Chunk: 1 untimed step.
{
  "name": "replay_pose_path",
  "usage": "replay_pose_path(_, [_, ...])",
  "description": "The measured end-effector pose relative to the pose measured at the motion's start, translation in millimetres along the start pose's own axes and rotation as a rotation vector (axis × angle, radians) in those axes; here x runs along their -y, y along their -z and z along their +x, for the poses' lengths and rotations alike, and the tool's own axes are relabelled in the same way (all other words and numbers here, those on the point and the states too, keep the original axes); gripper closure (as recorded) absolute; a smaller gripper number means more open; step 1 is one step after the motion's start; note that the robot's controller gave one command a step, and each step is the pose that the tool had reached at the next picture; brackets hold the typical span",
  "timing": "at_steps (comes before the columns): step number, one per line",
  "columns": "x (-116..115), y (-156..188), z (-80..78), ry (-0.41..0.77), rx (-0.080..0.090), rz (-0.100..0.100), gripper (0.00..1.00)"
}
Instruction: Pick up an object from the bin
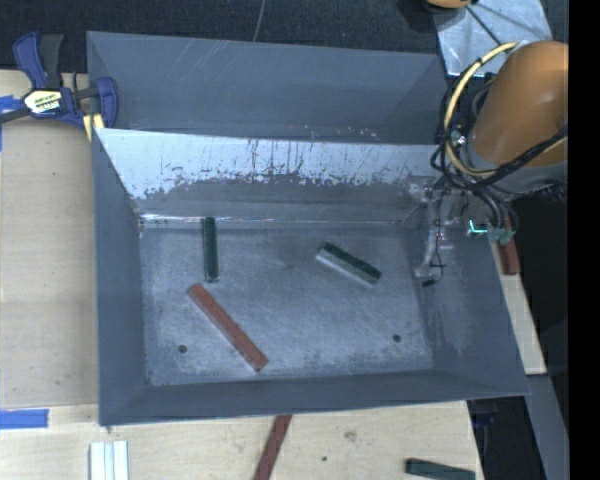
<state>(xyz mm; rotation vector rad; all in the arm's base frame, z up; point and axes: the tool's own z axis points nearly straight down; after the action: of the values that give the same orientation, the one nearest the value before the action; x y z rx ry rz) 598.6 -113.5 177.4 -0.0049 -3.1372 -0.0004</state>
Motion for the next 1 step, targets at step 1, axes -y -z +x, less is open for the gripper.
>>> replay_pose_path(1, [-0.5,5.0,-1.8,0.003,0.009,0.001,0.00])
